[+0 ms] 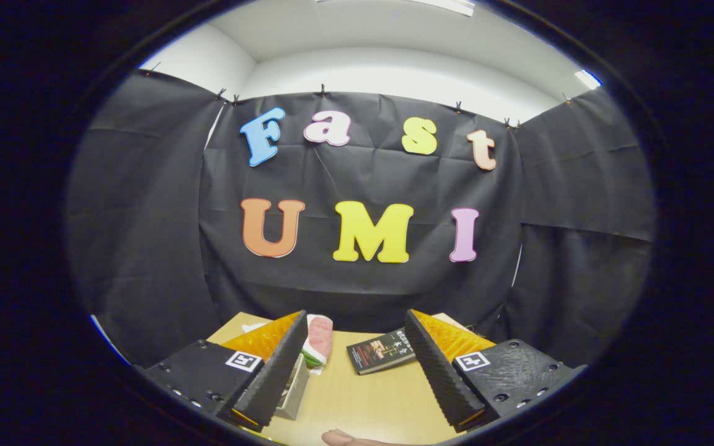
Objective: Open the storage box then place both shoes into the box .Put the left shoe in first, then the right shoe, with the right side of both shoes facing outward in a uniform manner.
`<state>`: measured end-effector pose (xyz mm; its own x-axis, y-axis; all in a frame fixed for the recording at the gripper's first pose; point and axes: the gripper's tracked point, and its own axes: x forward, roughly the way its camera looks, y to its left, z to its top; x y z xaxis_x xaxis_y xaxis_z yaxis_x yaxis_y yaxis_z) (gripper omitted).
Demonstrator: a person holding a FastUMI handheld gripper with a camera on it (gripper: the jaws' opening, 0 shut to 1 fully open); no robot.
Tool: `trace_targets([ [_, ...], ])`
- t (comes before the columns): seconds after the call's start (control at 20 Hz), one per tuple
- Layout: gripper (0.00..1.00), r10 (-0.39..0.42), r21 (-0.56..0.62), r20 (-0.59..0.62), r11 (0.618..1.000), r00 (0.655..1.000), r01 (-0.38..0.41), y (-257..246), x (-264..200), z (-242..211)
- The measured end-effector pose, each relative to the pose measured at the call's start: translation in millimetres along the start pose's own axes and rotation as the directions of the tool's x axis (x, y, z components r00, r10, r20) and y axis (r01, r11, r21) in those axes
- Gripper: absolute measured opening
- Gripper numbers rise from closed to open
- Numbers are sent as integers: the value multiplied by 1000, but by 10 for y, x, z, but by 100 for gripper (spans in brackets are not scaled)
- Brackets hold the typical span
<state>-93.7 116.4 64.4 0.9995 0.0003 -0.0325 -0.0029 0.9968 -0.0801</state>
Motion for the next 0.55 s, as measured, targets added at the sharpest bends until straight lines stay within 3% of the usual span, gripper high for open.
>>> trace_targets([
  [0.55,97,-48,-19,-1,999,999,48,186,195,-85],
])
